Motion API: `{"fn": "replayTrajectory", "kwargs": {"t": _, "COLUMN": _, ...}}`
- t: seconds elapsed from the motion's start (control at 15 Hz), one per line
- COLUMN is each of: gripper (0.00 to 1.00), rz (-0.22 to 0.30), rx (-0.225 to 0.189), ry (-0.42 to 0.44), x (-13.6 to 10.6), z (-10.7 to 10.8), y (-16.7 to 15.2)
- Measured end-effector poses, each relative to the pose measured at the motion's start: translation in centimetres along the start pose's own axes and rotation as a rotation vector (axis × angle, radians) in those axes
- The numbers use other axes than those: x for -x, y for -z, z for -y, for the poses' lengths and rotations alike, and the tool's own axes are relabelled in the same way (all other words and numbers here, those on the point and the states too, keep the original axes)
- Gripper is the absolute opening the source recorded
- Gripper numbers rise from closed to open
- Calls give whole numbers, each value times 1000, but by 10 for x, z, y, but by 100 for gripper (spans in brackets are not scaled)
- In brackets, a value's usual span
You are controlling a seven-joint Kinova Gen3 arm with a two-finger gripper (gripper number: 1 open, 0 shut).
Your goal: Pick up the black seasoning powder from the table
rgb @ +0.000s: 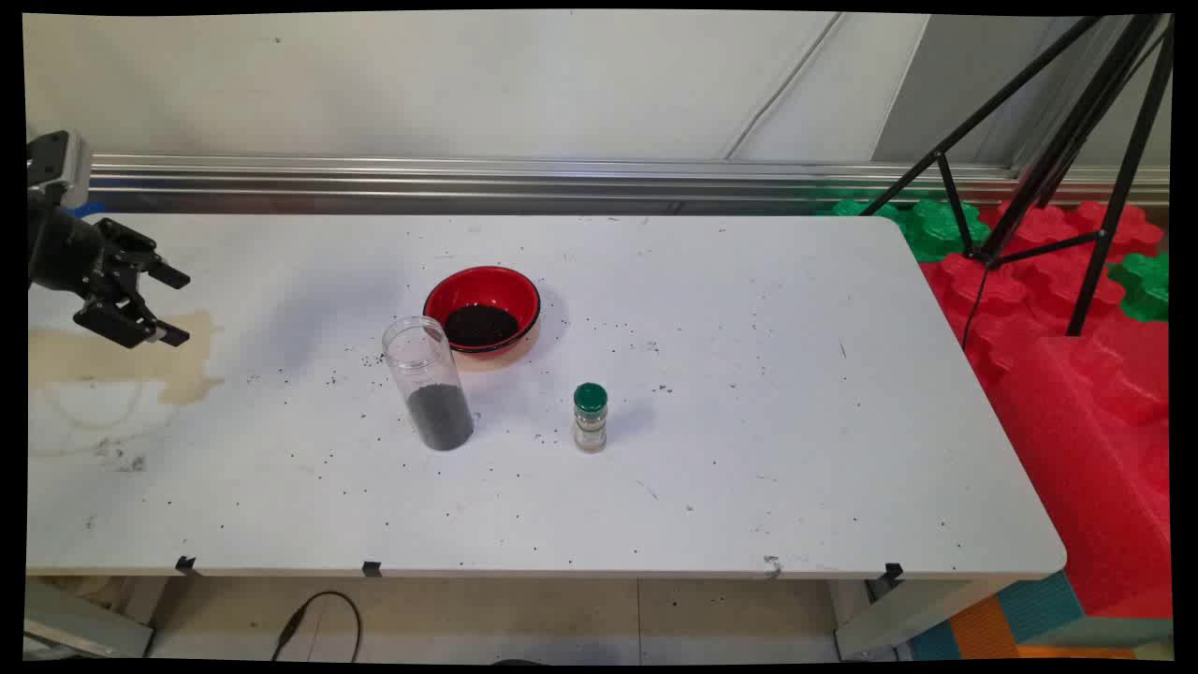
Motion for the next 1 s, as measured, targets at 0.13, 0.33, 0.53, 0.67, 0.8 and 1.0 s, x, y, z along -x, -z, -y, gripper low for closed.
{"fn": "replayTrajectory", "kwargs": {"t": 0.13, "gripper": 100, "rz": -7, "rx": 17, "ry": -30, "x": -4, "z": -1, "y": -2}}
{"fn": "replayTrajectory", "kwargs": {"t": 0.33, "gripper": 100, "rz": -22, "rx": 38, "ry": -69, "x": -10, "z": -2, "y": -6}}
{"fn": "replayTrajectory", "kwargs": {"t": 0.53, "gripper": 100, "rz": -43, "rx": 67, "ry": -119, "x": -18, "z": -4, "y": -10}}
{"fn": "replayTrajectory", "kwargs": {"t": 0.67, "gripper": 100, "rz": -58, "rx": 88, "ry": -155, "x": -23, "z": -5, "y": -14}}
{"fn": "replayTrajectory", "kwargs": {"t": 0.8, "gripper": 100, "rz": -82, "rx": 115, "ry": -200, "x": -29, "z": -6, "y": -19}}
{"fn": "replayTrajectory", "kwargs": {"t": 1.0, "gripper": 100, "rz": -117, "rx": 152, "ry": -256, "x": -36, "z": -8, "y": -26}}
